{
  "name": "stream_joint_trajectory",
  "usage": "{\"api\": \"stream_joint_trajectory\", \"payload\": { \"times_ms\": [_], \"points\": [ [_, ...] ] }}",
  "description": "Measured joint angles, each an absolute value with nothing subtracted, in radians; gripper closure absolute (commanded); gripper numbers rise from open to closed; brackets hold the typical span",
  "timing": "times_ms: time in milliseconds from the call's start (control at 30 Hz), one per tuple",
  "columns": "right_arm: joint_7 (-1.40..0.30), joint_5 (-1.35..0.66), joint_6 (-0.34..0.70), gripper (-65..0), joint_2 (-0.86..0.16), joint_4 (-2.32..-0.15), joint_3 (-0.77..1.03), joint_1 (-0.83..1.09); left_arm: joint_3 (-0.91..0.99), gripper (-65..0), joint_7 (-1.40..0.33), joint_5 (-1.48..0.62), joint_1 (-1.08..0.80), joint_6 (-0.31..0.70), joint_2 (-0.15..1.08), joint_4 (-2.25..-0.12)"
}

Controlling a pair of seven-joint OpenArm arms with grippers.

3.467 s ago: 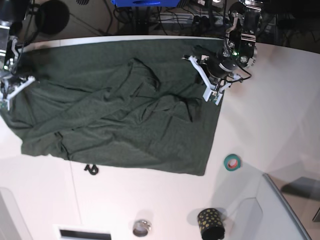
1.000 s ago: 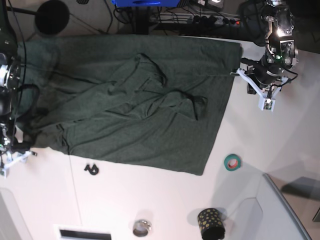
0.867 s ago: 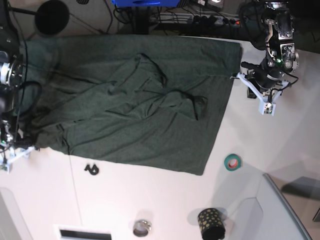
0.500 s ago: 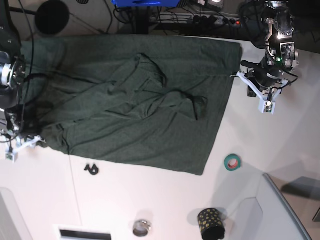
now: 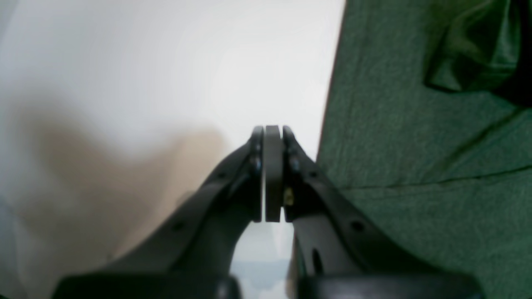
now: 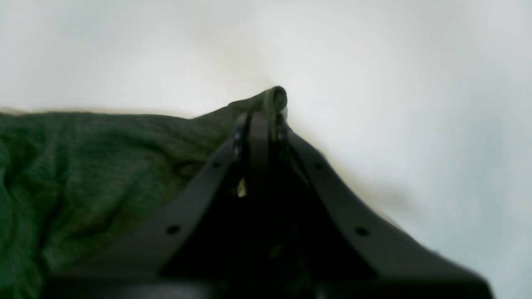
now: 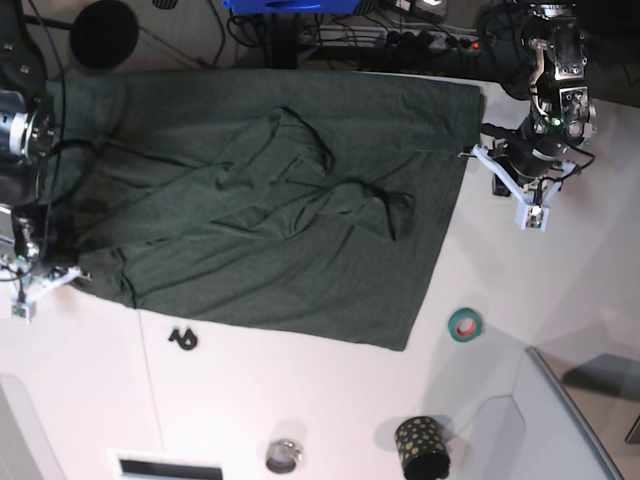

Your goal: Layout the t-shirt on the table in an organized manner, then fold the t-shirt properly

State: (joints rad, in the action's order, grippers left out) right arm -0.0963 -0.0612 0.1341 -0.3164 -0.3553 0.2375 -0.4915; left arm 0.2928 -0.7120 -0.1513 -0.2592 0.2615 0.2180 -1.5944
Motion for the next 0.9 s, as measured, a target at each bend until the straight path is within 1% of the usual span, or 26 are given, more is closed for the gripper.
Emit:
{"api": "stream_joint_trajectory", "payload": {
  "times_ms": [100, 267, 367, 500, 600, 700, 767, 800, 900],
  "points": [
    [-0.187, -0.056, 0.133, 0.0, -0.315, -0.461, 0.237, -0.458, 0.292, 0.0, -0.709, -0.153, -0.199, 0.262, 0.218, -1.572],
    [-0.253, -0.058, 0.131, 0.0, -0.305, -0.680, 0.237, -0.381, 0.289, 0.0, -0.708, -0.154, -0.075, 0.262, 0.216, -1.444],
    [-0.318, -0.062, 0.132, 0.0, -0.298, -0.776, 0.235, -0.339, 0.224, 0.0, -0.713, -0.146, 0.014, 0.262, 0.221, -1.353],
    [-0.358, -0.059, 0.130, 0.0, -0.281, -0.890, 0.236, -0.309, 0.186, 0.0, -0.707, -0.159, 0.142, 0.264, 0.203, -1.231],
    [-0.393, -0.066, 0.135, 0.0, -0.265, -0.972, 0.235, -0.292, 0.193, -14.2, -0.708, -0.152, 0.236, 0.262, 0.191, -1.109],
    [-0.413, -0.065, 0.138, 0.0, -0.263, -1.009, 0.233, -0.287, 0.196, -28.0, -0.702, -0.149, 0.321, 0.261, 0.192, -0.979],
    [-0.416, -0.063, 0.136, 0.0, -0.267, -1.015, 0.236, -0.284, 0.191, -33.2, -0.700, -0.152, 0.359, 0.261, 0.191, -0.909],
    [-0.417, -0.062, 0.134, 0.0, -0.268, -1.015, 0.236, -0.284, 0.188, -34.4, -0.699, -0.152, 0.373, 0.261, 0.190, -0.879],
    [-0.416, -0.062, 0.134, 0.0, -0.266, -1.016, 0.236, -0.284, 0.188, -34.4, -0.690, -0.151, 0.398, 0.261, 0.187, -0.810]
  ]
}}
